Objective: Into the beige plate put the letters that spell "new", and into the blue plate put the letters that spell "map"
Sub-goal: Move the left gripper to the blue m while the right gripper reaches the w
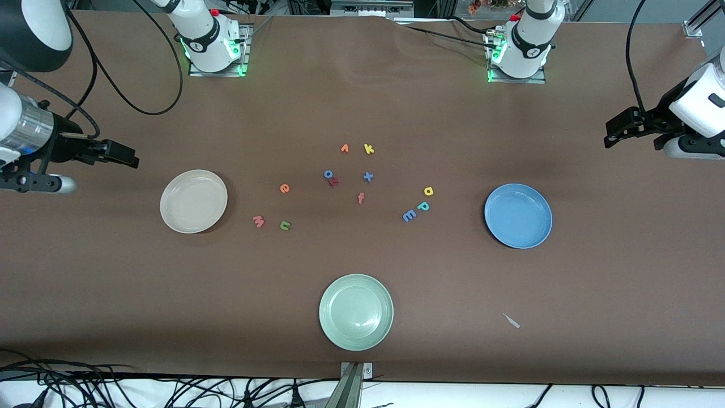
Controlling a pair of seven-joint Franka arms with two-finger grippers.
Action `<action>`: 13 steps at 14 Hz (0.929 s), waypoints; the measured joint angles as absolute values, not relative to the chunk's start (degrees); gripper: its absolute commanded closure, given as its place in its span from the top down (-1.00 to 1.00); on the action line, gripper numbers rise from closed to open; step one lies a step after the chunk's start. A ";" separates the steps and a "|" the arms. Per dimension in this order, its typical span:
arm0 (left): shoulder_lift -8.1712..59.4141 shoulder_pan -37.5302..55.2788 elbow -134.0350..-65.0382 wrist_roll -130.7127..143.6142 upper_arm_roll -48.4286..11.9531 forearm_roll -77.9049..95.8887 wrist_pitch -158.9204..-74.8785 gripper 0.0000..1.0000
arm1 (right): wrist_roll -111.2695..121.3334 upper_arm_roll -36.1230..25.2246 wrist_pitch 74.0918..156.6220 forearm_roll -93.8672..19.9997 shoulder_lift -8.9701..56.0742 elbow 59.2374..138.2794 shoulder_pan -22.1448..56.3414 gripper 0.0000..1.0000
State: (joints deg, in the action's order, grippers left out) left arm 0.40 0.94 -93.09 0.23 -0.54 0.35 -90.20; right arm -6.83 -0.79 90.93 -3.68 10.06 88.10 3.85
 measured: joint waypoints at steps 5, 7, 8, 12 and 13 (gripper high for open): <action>3.55 2.26 -93.10 0.20 -1.06 0.36 -89.91 1.00 | -6.81 -0.66 94.13 -3.69 13.91 88.11 7.13 1.00; 4.86 3.69 -93.13 0.10 -2.42 0.37 -89.67 1.00 | -6.70 -0.42 96.28 -3.75 16.07 88.15 8.08 1.00; 5.81 4.98 -93.22 -0.04 -3.11 0.37 -89.46 1.00 | -6.70 -0.29 97.48 -3.76 17.30 88.16 8.92 1.00; 12.65 12.97 -93.30 -0.61 -4.79 0.38 -91.83 1.00 | -6.69 0.10 102.24 -3.76 22.49 88.41 11.03 1.00; 14.87 15.33 -93.31 -0.61 -4.83 0.38 -94.08 1.00 | -6.67 0.33 103.67 -3.76 23.85 88.47 11.32 1.00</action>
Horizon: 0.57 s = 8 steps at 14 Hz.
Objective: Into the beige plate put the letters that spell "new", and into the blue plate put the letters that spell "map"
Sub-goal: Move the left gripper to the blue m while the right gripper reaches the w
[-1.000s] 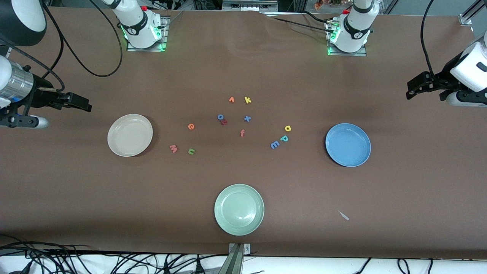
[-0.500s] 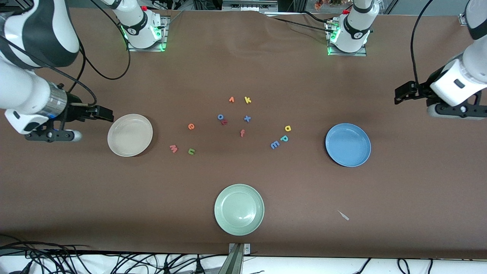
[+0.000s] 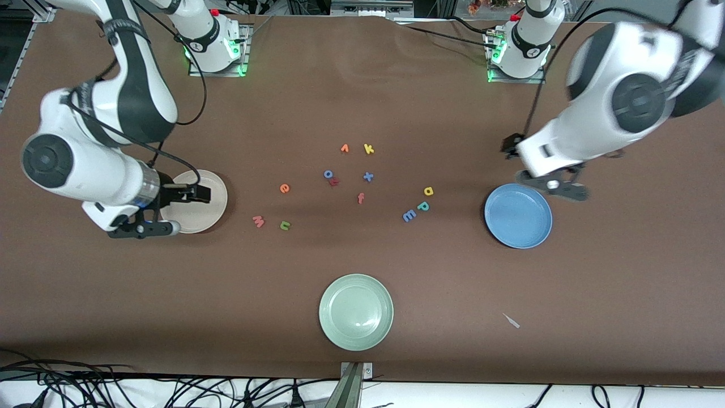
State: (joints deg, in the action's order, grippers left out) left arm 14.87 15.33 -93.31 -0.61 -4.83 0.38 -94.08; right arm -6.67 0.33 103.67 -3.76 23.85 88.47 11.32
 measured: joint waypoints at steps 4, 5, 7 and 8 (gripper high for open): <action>24.18 19.53 -93.30 -0.75 -6.75 0.38 -106.83 1.00 | -5.04 0.70 109.16 -3.75 28.04 89.53 13.11 1.00; 26.44 19.55 -93.29 -0.92 -7.85 0.35 -110.72 1.00 | -3.38 0.71 111.73 -3.75 28.28 91.01 13.22 1.00; 30.78 19.72 -93.27 -1.29 -9.35 0.30 -118.26 1.00 | 0.01 0.71 117.48 -3.75 28.31 95.02 13.22 1.00; 32.69 19.91 -93.25 -1.75 -9.67 0.28 -121.23 1.00 | 1.38 0.71 119.91 -3.75 28.30 96.88 13.22 1.00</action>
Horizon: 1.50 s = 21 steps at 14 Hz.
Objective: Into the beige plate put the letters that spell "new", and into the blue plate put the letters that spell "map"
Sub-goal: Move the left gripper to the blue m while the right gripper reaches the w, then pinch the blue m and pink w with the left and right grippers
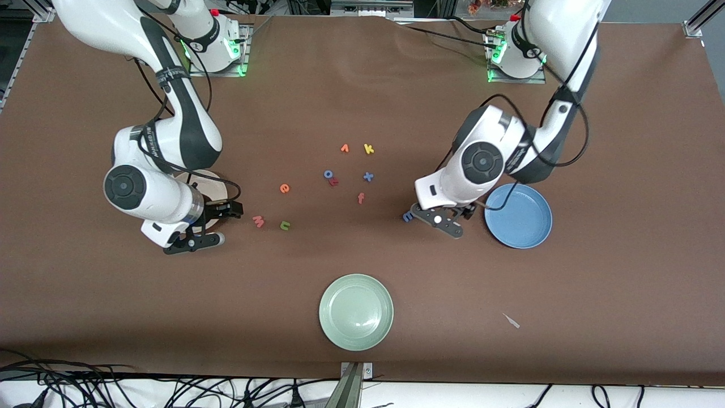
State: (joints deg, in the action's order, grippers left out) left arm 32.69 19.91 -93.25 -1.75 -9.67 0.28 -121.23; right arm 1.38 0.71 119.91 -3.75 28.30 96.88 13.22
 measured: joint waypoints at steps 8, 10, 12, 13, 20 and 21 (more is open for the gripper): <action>42.09 23.20 -93.30 -10.29 -10.11 0.22 -134.03 1.00 | 8.87 2.28 138.08 -3.55 28.30 108.65 15.28 1.00; 42.98 23.40 -93.32 -11.96 -10.12 -0.68 -134.29 1.00 | 10.66 2.28 139.85 -3.25 28.31 110.21 16.15 1.00; 43.40 23.72 -93.33 -12.45 -10.21 -3.52 -134.34 1.00 | 13.60 2.28 142.79 -2.71 28.71 111.61 16.43 1.00; 43.43 24.02 -93.34 -12.47 -10.21 -4.22 -134.34 1.00 | 14.96 2.27 144.22 -2.51 29.33 112.18 16.44 1.00; 44.18 24.51 -93.43 -13.02 -10.19 -8.01 -134.42 -0.21 | 17.39 2.29 145.92 -1.48 32.53 112.54 17.60 0.93; 44.31 24.62 -93.43 -13.13 -10.20 -8.01 -134.52 -0.54 | 17.42 2.28 145.93 -1.40 32.73 112.55 17.66 0.78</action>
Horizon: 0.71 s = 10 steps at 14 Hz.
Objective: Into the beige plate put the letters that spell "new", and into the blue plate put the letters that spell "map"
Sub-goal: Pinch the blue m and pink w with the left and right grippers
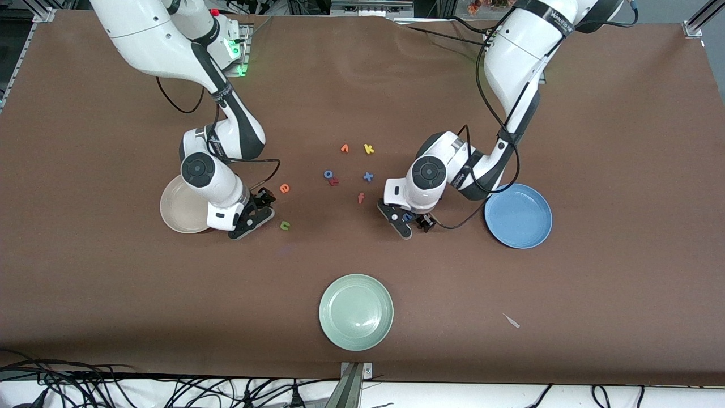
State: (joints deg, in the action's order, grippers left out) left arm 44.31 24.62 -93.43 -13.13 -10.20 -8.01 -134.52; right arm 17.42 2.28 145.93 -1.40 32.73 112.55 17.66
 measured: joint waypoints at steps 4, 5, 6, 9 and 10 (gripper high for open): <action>44.13 25.12 -93.00 -13.18 -10.19 -8.13 -134.84 -1.00 | 17.84 2.27 145.98 -1.36 32.87 112.54 17.66 0.16; 44.05 25.09 -92.86 -13.19 -10.08 -8.14 -134.83 -1.00 | 17.85 2.27 146.10 -1.35 32.93 112.54 17.66 0.10; 43.92 25.03 -92.66 -13.29 -9.96 -8.14 -134.83 -1.00 | 17.86 2.27 146.48 -1.35 33.13 112.54 17.66 -0.04; 41.56 24.51 -91.66 -13.58 -9.63 -8.14 -131.22 -1.00 | 17.87 2.16 147.43 -1.17 33.28 112.51 17.64 -0.76; 39.84 23.97 -91.27 -13.58 -9.44 -8.14 -128.30 -1.00 | 17.87 2.16 147.43 -1.16 33.28 112.51 17.64 -0.99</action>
State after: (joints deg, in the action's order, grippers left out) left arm 39.84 23.97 -91.27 -13.58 -9.44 -8.14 -128.30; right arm 17.87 2.16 147.43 -1.16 33.28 112.51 17.64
